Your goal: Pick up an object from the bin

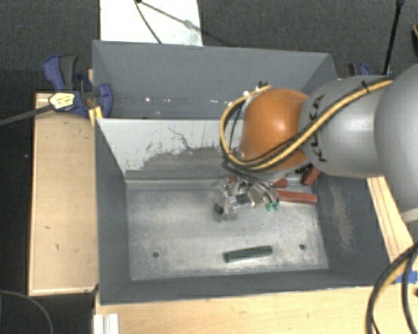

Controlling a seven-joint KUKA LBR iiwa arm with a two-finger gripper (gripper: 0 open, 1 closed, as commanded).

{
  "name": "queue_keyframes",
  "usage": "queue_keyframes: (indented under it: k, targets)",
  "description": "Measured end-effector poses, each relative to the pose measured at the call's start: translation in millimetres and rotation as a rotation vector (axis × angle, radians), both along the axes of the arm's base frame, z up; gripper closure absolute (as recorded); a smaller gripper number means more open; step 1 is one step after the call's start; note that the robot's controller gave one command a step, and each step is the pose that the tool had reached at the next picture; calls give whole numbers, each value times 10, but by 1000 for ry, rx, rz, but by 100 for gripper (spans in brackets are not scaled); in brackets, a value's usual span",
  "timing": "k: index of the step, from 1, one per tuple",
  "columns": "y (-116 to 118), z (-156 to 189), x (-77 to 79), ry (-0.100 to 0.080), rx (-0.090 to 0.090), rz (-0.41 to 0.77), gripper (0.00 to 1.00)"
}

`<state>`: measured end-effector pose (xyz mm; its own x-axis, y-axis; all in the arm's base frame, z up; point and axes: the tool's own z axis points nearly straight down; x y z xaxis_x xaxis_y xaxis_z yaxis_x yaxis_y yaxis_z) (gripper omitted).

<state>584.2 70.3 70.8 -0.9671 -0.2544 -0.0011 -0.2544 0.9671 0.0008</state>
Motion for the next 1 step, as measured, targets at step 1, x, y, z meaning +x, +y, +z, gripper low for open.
queue_keyframes:
  k: [1]
  targets:
    - [23, 1324, -437, -8, -1, 316, 100]
